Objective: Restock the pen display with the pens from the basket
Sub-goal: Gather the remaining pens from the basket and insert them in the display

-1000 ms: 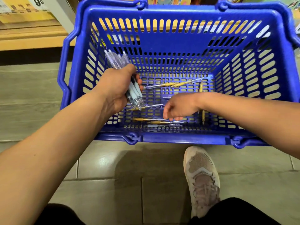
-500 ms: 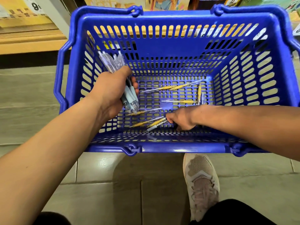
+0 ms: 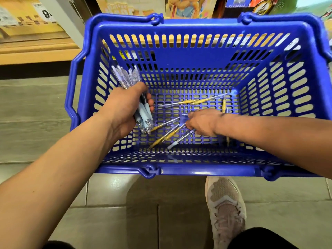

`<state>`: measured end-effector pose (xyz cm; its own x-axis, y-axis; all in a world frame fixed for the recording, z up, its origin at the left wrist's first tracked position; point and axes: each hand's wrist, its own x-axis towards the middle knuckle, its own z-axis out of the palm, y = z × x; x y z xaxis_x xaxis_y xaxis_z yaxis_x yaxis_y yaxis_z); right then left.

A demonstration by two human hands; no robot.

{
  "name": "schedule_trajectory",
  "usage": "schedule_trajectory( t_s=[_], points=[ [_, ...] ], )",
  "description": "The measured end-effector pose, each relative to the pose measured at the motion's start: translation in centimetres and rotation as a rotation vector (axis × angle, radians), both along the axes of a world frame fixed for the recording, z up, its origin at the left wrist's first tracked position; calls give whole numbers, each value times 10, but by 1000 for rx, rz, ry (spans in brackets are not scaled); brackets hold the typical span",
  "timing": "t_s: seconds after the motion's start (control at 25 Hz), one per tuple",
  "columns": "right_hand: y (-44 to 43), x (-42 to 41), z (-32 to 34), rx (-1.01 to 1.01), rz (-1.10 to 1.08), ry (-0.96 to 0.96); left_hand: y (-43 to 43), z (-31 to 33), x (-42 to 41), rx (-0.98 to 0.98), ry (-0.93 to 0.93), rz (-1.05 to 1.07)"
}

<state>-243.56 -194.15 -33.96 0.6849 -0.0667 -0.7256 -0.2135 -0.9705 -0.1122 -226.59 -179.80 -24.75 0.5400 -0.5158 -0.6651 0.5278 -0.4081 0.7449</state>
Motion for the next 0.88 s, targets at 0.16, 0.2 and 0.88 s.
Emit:
schedule_trajectory(
  t_s=[0.16,0.2,0.88],
  points=[
    [-36,7,1,400,-507,-158,0,-3,1,26,31,-36],
    [-42,9,5,534,-649,-232,0,-3,1,31,37,-49],
    [-23,57,74,1087,-1149,-517,-1,0,-13,-79,142,-220]
  ],
)
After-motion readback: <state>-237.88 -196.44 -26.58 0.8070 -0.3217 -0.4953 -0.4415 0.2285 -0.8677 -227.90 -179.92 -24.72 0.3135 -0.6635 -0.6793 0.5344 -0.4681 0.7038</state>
